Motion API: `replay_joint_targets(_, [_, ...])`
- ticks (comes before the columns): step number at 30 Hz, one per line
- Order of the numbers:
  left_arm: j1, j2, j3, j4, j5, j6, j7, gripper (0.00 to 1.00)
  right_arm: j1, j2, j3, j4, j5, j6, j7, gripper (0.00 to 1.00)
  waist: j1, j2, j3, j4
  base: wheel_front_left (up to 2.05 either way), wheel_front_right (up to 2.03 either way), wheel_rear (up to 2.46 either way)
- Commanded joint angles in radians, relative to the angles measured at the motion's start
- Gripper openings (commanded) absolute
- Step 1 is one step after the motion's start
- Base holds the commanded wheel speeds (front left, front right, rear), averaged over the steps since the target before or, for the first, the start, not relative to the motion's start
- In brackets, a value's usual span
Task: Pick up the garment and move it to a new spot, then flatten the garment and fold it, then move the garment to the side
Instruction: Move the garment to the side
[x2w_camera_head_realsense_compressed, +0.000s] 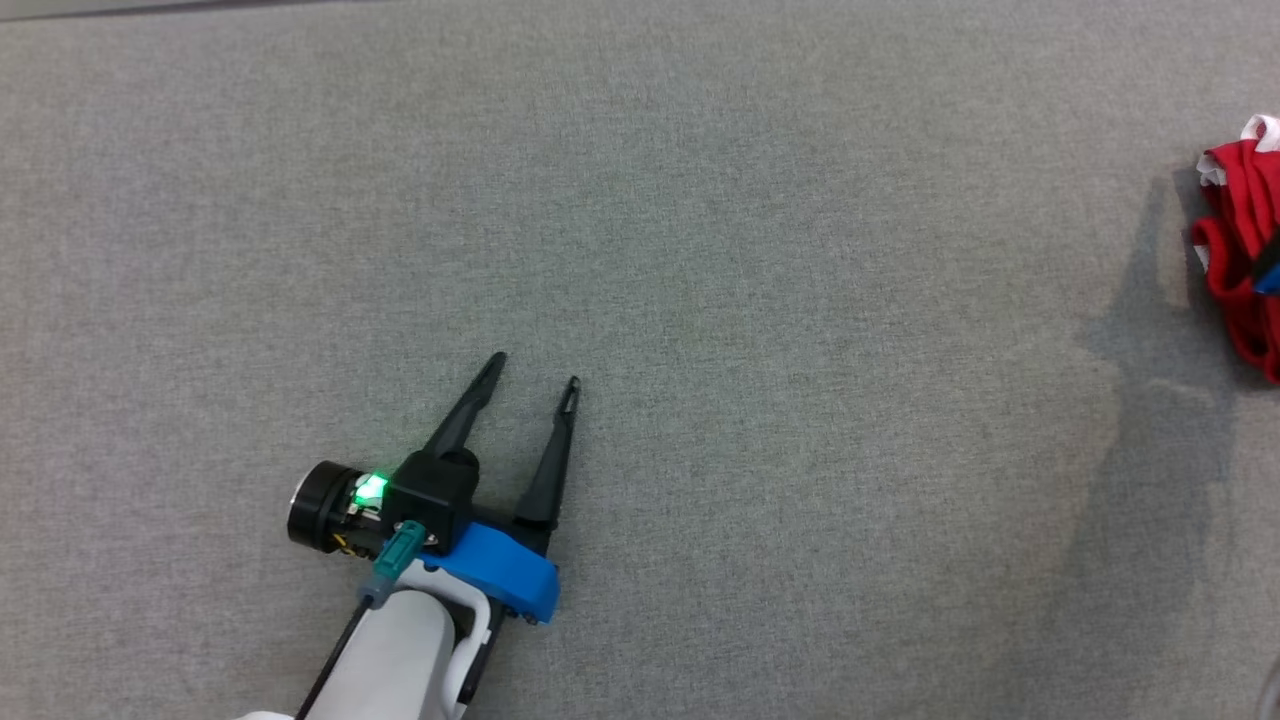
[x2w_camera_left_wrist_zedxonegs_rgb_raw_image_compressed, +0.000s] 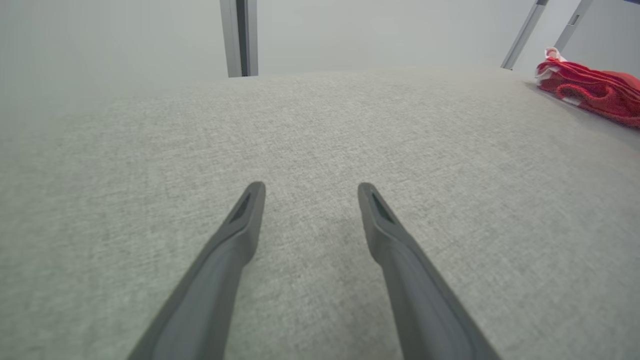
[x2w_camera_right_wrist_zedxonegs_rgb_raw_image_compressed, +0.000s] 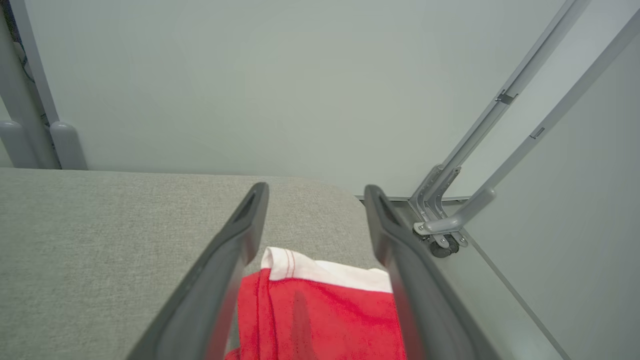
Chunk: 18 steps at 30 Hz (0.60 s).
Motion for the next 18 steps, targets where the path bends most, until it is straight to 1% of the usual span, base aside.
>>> replay_joint_targets(1, [0.002, 0.020, 0.027, 0.015, -0.007, 0.015, 0.003, 1.00, -0.008, 0.045, 0.004, -0.026, 0.003, 0.000, -0.009, 1.00, -0.0001, 0.0000, -0.018, -0.002, 0.00, 0.00, 0.00])
replay_joint_targets(4, [-0.002, 0.011, 0.064, 0.005, -0.018, 0.029, 0.003, 1.00, 0.029, 0.126, 0.054, -0.118, 0.051, 0.000, -0.012, 1.00, -0.0001, 0.0000, -0.045, 0.006, 0.00, 0.00, 0.00])
replay_joint_targets(7, [0.000, 0.007, 0.105, 0.004, -0.026, 0.042, 0.002, 1.00, 0.113, 0.184, 0.131, -0.203, 0.127, 0.000, -0.011, 1.00, -0.0001, 0.0000, -0.074, 0.022, 0.00, 0.00, 0.00])
replay_joint_targets(9, [0.007, 0.006, 0.133, 0.005, -0.031, 0.048, 0.002, 1.00, 0.163, 0.213, 0.187, -0.267, 0.205, 0.000, -0.012, 1.00, -0.0001, 0.0000, -0.095, 0.037, 0.00, 0.00, 0.00])
replay_joint_targets(11, [0.017, 0.004, 0.158, 0.007, -0.034, 0.050, 0.002, 1.00, 0.253, 0.231, 0.246, -0.324, 0.264, 0.000, -0.012, 1.00, -0.0001, 0.0000, -0.117, 0.053, 0.00, 0.00, 0.00])
replay_joint_targets(13, [0.030, 0.003, 0.179, 0.010, -0.036, 0.053, 0.002, 1.00, 0.341, 0.240, 0.282, -0.366, 0.320, 0.000, -0.012, 1.00, -0.0001, 0.0000, -0.137, 0.067, 0.00, 0.00, 0.00])
replay_joint_targets(15, [0.050, 0.001, 0.197, 0.013, -0.036, 0.055, 0.002, 1.00, 0.413, 0.250, 0.325, -0.395, 0.350, 0.000, -0.012, 1.00, -0.0001, 0.0000, -0.159, 0.080, 0.00, 0.00, 0.00])
replay_joint_targets(18, [0.081, -0.001, 0.227, 0.018, -0.038, 0.060, 0.002, 1.00, 0.514, 0.254, 0.361, -0.409, 0.379, 0.000, -0.012, 1.00, -0.0001, 0.0000, -0.191, 0.093, 0.00, 0.00, 0.00])
